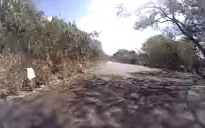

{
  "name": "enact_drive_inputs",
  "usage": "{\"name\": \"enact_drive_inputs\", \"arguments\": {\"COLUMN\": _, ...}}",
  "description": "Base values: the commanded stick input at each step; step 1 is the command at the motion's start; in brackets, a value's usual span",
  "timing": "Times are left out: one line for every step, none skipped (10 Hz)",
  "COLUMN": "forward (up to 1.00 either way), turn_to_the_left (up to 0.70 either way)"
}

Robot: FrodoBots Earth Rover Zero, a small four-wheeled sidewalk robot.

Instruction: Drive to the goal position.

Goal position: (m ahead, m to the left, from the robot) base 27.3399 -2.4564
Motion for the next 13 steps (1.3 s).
{"name": "enact_drive_inputs", "arguments": {"forward": 0.5, "turn_to_the_left": 0.0}}
{"name": "enact_drive_inputs", "arguments": {"forward": 0.5, "turn_to_the_left": 0.0}}
{"name": "enact_drive_inputs", "arguments": {"forward": 0.5, "turn_to_the_left": 0.0}}
{"name": "enact_drive_inputs", "arguments": {"forward": 0.5, "turn_to_the_left": 0.0}}
{"name": "enact_drive_inputs", "arguments": {"forward": 0.5, "turn_to_the_left": 0.0}}
{"name": "enact_drive_inputs", "arguments": {"forward": 0.5, "turn_to_the_left": 0.0}}
{"name": "enact_drive_inputs", "arguments": {"forward": 0.5, "turn_to_the_left": 0.0}}
{"name": "enact_drive_inputs", "arguments": {"forward": 0.5, "turn_to_the_left": 0.0}}
{"name": "enact_drive_inputs", "arguments": {"forward": 0.5, "turn_to_the_left": 0.0}}
{"name": "enact_drive_inputs", "arguments": {"forward": 0.5, "turn_to_the_left": 0.0}}
{"name": "enact_drive_inputs", "arguments": {"forward": 0.5, "turn_to_the_left": 0.0}}
{"name": "enact_drive_inputs", "arguments": {"forward": 0.5, "turn_to_the_left": 0.0}}
{"name": "enact_drive_inputs", "arguments": {"forward": 0.5, "turn_to_the_left": 0.0}}
